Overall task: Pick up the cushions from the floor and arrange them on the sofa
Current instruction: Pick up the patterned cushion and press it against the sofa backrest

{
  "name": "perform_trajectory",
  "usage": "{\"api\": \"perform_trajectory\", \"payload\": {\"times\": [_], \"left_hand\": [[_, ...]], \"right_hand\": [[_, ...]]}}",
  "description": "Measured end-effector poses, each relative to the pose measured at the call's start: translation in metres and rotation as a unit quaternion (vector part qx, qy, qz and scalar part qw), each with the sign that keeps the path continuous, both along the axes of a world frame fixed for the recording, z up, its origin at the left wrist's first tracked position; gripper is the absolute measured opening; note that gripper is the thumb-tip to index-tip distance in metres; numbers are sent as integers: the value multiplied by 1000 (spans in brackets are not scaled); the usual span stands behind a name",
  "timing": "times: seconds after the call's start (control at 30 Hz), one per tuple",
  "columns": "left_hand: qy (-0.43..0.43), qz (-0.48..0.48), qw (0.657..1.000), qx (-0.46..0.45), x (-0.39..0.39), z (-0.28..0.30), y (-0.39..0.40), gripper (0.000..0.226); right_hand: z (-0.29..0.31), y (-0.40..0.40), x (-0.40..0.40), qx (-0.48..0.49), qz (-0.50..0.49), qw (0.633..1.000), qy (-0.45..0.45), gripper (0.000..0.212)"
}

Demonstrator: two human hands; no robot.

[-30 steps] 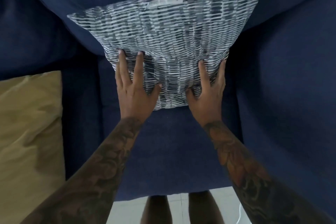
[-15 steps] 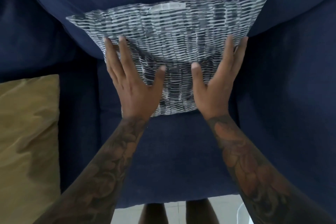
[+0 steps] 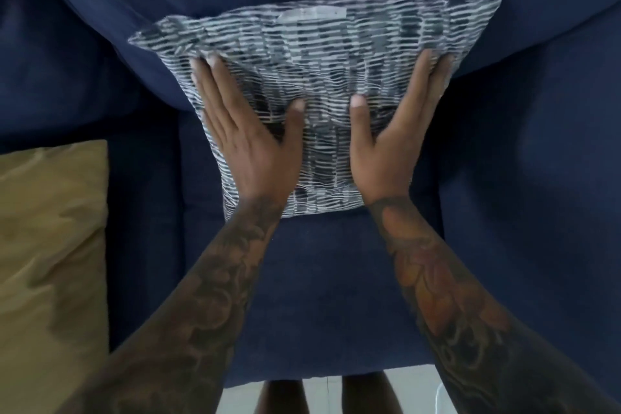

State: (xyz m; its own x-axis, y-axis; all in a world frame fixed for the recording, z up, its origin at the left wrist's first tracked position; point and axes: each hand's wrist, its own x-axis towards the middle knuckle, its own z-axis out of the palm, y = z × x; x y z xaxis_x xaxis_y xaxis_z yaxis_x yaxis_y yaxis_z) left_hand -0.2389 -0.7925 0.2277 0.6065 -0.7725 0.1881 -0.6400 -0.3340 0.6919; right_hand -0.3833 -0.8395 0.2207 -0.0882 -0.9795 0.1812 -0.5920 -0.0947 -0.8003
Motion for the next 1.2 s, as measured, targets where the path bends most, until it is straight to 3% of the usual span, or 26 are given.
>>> {"api": "perform_trajectory", "payload": {"times": [0.2, 0.5, 0.77, 0.87, 1.13, 1.2], "left_hand": [[27, -19, 996, 86, -29, -27, 69, 96], [40, -3, 979, 200, -23, -47, 19, 86], [36, -33, 989, 139, -31, -35, 74, 89], [38, -23, 986, 158, -36, -38, 104, 92], [119, -107, 934, 320, -11, -44, 87, 101], [120, -118, 917, 362, -3, -19, 85, 102]], "right_hand": [[-23, 67, -13, 63, 6, 998, 19, 78], [-41, 22, 19, 79, -16, 994, 80, 69], [-30, 79, -16, 90, 5, 993, 76, 72], [-37, 113, -26, 119, 32, 988, 93, 71], [-51, 93, -23, 263, 124, 948, 129, 70], [-30, 90, -28, 283, 134, 938, 151, 69]]}}
